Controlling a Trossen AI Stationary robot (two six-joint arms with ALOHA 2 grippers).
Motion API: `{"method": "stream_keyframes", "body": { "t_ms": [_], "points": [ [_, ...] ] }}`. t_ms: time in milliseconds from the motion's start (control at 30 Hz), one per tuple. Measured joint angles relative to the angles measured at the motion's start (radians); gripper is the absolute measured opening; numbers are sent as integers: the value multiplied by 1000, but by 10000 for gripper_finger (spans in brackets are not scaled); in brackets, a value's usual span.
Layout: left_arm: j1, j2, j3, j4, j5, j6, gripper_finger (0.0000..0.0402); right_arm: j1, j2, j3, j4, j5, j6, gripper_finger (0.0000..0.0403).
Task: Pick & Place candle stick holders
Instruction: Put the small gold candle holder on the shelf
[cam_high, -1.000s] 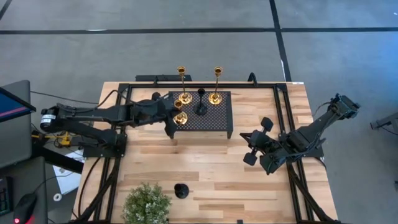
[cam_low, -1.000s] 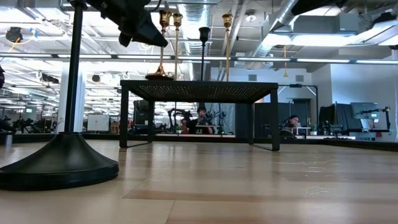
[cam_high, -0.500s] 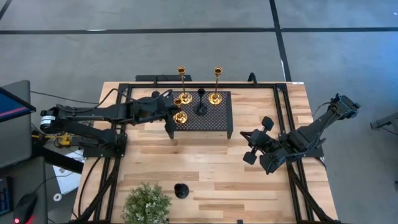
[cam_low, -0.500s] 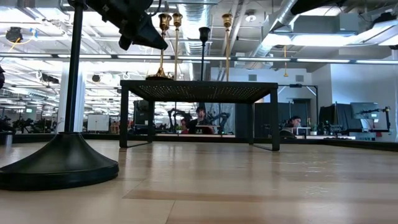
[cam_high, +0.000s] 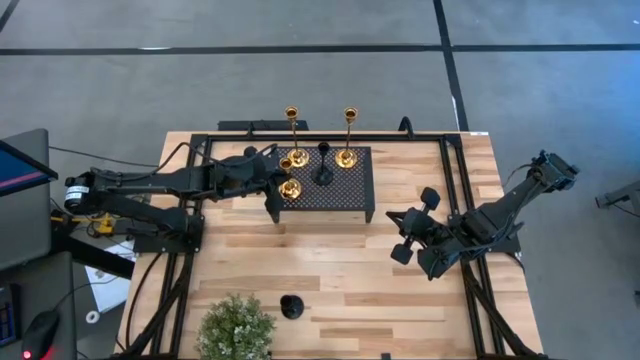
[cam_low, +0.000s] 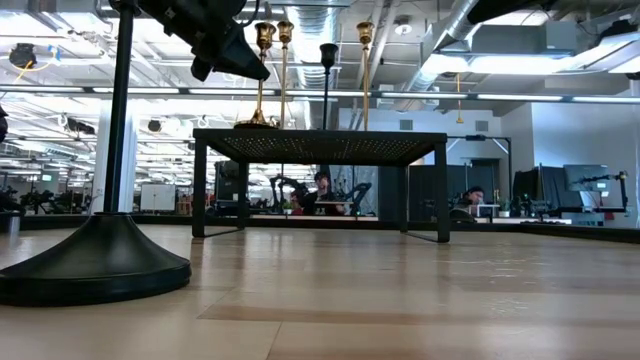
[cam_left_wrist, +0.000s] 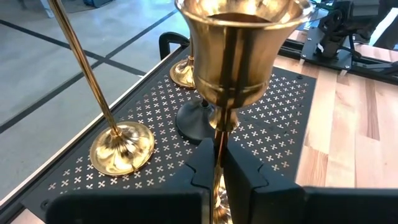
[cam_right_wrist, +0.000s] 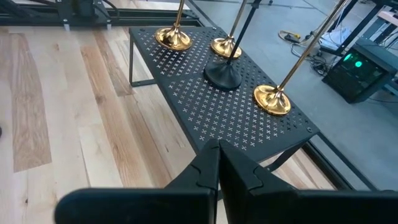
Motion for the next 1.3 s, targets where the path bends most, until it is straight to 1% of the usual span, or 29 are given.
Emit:
{"method": "stream_keyframes", "body": {
  "t_ms": [900, 1000, 1200, 1300],
  "points": [
    [0, 64, 3, 30, -3, -3, 16, 2, -1, 0, 0, -3, 0, 0],
    [0, 64, 3, 29, -3, -3, 28, 2, -1, 0, 0, -3, 0, 0],
    [0, 66, 1, 18, -12, 4, 69, 2, -1, 0, 0, -6, 0, 0],
    [0, 66, 1, 21, -21, 4, 79, 2, -1, 0, 0, -6, 0, 0]
  ]
}}
